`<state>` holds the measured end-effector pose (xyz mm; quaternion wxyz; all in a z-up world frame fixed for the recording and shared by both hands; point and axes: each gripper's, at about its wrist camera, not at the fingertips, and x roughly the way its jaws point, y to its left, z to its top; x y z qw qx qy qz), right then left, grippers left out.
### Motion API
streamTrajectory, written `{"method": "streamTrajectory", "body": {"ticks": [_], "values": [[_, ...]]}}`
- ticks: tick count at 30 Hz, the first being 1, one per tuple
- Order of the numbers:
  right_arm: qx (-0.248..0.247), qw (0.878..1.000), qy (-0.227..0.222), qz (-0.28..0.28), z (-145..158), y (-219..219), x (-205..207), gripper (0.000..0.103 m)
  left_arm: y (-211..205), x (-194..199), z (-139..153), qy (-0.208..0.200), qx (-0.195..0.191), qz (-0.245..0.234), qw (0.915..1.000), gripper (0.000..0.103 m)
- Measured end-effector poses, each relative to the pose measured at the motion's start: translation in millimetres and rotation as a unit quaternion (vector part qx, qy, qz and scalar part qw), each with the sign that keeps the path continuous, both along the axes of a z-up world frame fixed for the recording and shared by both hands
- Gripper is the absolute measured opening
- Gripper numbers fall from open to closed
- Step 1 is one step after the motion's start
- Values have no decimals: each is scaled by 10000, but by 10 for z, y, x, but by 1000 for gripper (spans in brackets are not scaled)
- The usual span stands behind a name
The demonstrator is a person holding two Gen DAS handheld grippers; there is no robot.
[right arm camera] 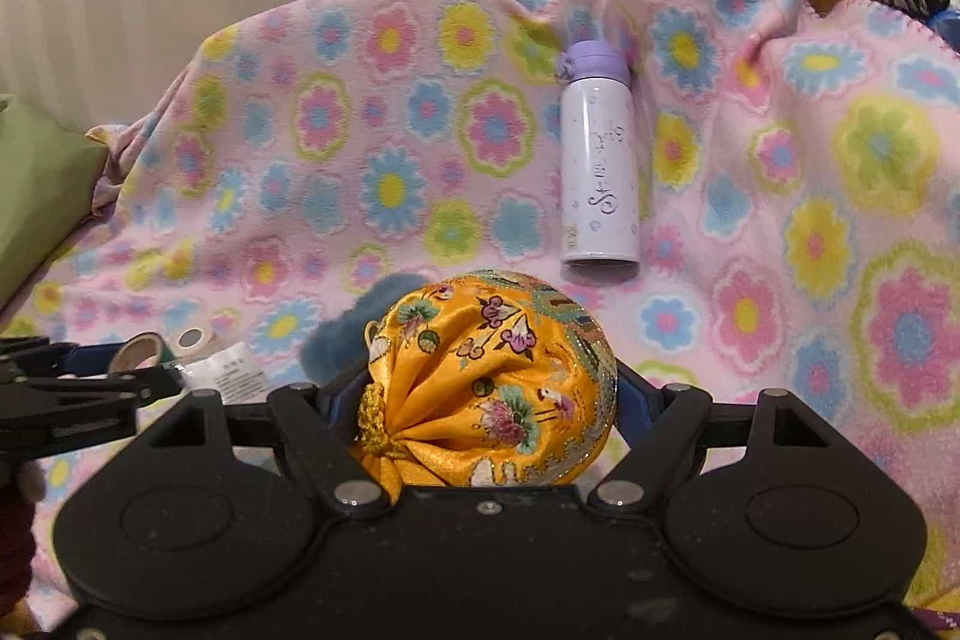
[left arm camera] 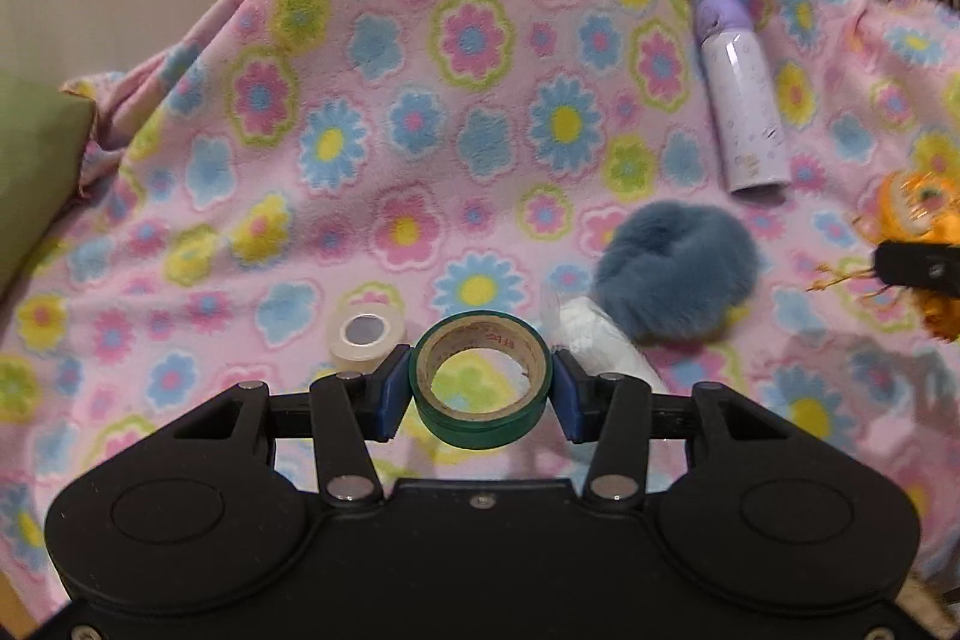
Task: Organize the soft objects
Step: 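Lift the green tape roll and orange pouch and carry them toward the basket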
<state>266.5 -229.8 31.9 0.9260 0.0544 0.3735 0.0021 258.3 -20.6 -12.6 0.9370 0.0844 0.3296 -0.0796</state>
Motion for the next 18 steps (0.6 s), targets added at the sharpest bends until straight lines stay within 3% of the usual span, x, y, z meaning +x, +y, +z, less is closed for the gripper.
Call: {"method": "streamTrajectory", "body": {"ticks": [4,10,12,18], "values": [[-80,9998,-51,174,5,111,-11,79,96,103,-129,248,-114,119,9996,48],[-42,9996,125,240,-121,132,28,79,283,150,-386,551,72,360,9978,53],[-10,9995,212,231,-174,120,53,79,371,135,-403,559,-69,404,9976,58],[58,9990,369,226,-273,124,82,79,464,38,-371,471,-78,135,9988,59]]}}
